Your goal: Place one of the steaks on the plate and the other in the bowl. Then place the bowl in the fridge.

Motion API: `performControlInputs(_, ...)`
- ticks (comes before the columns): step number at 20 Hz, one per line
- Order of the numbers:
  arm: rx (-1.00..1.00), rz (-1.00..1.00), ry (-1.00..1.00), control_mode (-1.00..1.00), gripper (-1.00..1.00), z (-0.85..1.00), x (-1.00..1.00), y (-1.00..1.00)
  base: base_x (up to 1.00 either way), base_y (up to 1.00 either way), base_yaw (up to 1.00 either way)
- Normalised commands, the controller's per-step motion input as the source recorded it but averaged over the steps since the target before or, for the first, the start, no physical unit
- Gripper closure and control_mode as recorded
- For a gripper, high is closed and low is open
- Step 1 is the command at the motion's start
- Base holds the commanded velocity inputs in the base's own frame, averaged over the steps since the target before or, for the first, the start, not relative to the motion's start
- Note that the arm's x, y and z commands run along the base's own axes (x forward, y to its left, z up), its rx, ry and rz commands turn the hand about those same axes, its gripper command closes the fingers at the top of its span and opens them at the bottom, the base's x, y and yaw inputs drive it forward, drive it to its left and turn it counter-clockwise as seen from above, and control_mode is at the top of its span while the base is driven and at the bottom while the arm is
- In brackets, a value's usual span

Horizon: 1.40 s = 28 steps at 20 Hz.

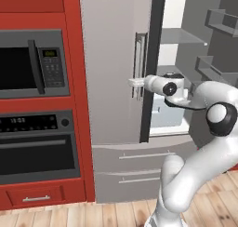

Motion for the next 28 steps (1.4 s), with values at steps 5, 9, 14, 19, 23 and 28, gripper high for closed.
performControlInputs(5, -0.05, -0.05, 0.00, -1.00, 1.00, 0.31, -0.32, 1.00, 0.00, 0.00, 0.00)
performControlInputs(9, -0.21, -0.13, -0.15, -1.00, 1.00, 0.37, -0.39, 1.00, 0.00, 0.00, 0.00)
performControlInputs(14, -0.28, -0.09, -0.06, -1.00, 1.00, 0.23, -0.02, 1.00, 0.00, 0.00, 0.00)
performControlInputs(19, -0.20, -0.01, 0.11, -1.00, 1.00, 0.40, 0.00, 1.00, 0.00, 0.00, 0.00)
performControlInputs(23, -0.13, 0.02, 0.30, -1.00, 1.00, 0.53, -0.08, 1.00, 0.00, 0.00, 0.00)
performControlInputs(28, -0.09, 0.12, 0.32, -1.00, 1.00, 0.45, -0.48, 1.00, 0.00, 0.00, 0.00)
